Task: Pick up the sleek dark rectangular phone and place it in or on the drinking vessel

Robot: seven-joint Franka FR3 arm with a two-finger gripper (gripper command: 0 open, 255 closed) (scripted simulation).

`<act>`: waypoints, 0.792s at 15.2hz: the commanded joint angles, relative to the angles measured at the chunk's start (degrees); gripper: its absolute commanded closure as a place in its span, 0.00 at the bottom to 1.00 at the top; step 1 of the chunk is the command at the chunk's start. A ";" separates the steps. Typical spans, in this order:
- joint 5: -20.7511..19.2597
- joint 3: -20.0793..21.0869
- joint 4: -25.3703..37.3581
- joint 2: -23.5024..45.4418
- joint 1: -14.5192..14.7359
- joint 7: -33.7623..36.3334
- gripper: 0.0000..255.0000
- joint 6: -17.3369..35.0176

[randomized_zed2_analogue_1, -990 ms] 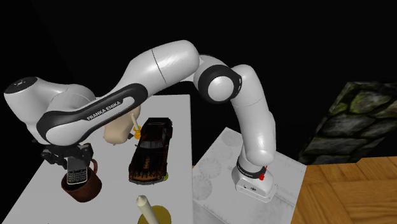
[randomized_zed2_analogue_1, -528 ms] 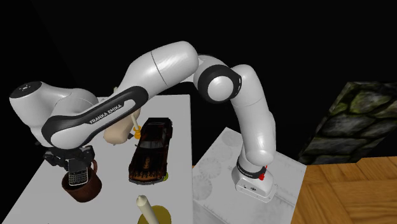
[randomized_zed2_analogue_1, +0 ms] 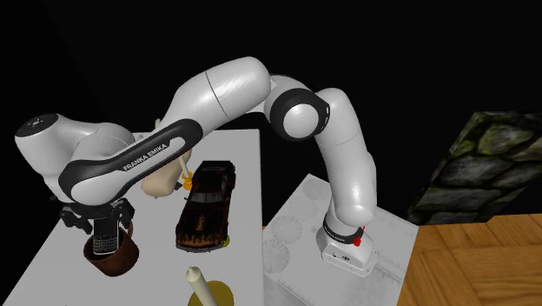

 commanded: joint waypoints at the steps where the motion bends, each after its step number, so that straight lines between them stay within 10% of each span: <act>1: -0.08 -0.03 0.41 0.24 0.13 0.03 0.00 -0.22; 12: 0.93 0.51 5.53 -1.34 0.18 -0.71 0.00 -6.67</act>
